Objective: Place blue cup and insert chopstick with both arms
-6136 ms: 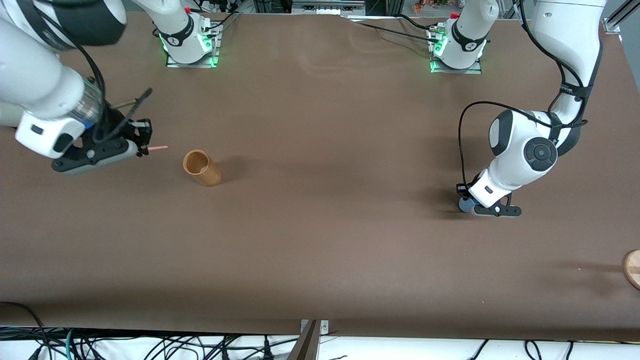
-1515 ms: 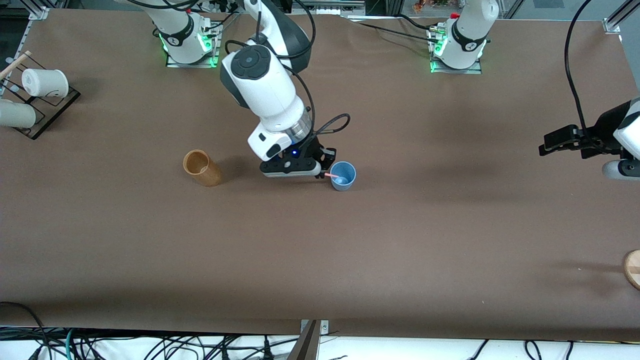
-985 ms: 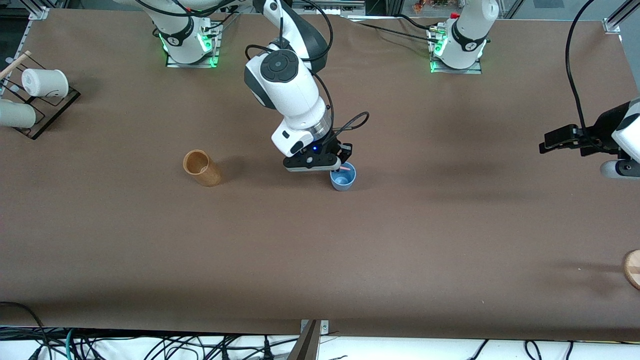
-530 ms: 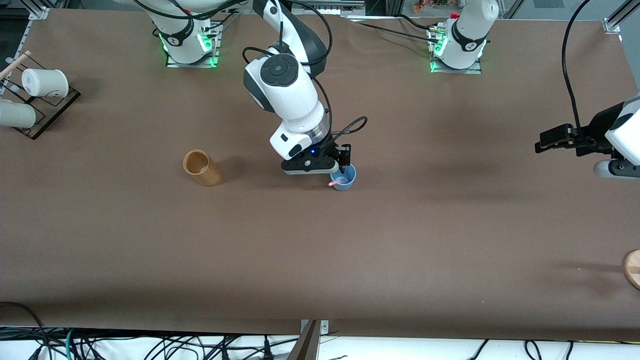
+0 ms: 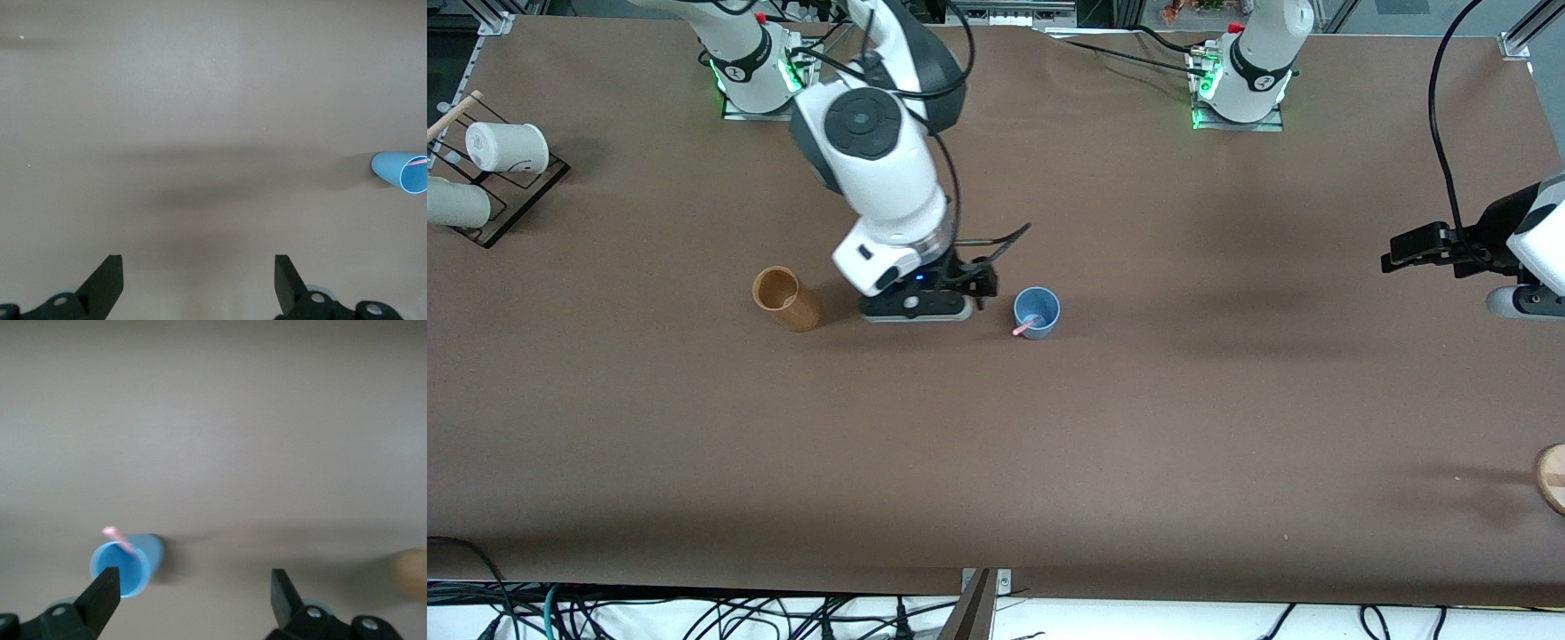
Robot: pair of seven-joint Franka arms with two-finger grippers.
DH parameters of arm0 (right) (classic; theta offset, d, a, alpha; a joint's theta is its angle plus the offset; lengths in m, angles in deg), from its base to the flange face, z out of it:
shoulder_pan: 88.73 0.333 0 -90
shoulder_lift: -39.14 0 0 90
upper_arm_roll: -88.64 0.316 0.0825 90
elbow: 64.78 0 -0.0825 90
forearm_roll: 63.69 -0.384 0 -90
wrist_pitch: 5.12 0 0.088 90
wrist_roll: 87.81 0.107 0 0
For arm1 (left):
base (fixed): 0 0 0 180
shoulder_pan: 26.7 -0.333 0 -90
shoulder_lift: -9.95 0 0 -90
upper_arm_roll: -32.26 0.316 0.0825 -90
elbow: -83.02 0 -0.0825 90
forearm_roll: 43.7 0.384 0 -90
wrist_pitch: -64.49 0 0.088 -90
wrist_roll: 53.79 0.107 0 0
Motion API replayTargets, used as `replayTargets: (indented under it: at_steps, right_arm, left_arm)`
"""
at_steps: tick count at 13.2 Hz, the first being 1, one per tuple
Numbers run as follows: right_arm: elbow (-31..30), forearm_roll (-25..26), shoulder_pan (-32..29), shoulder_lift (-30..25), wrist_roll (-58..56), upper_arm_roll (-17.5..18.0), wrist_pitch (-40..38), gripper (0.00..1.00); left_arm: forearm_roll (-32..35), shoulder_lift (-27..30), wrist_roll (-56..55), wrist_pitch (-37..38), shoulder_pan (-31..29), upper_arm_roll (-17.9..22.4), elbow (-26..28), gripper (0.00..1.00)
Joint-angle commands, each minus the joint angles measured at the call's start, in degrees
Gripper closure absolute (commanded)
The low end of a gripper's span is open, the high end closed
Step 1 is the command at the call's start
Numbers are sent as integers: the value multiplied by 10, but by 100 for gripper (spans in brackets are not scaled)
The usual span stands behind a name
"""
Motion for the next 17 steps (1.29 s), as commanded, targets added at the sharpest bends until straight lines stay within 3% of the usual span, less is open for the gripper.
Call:
replayTargets:
  at_steps: [1,3,5,9,11,13,17]
  right_arm:
    - [-10,-15,-14,-46,-106,-34,-65,0]
    - [-13,-21,-16,-74,-138,-65,-122,0]
    - [-56,-20,-62,-129,-154,-55,-153,0]
    - [-210,0,-213,-282,-218,55,-164,0]
    - [-263,10,-260,-341,-242,78,-165,0]
    - [-278,11,-288,-363,-274,93,-170,0]
    - [-248,45,-289,-344,-283,91,-176,0]
  left_arm:
    - [11,6,16,-3,-2,-1,6,0]
    - [11,6,15,-3,-2,-1,6,0]
    - [11,6,15,-3,0,-1,7,0]
    - [11,6,15,-3,-1,-1,7,0]
    - [11,6,15,-3,0,-2,7,0]
    - [11,6,14,-3,1,-2,7,0]
    - [11,6,15,-3,2,-2,7,0]
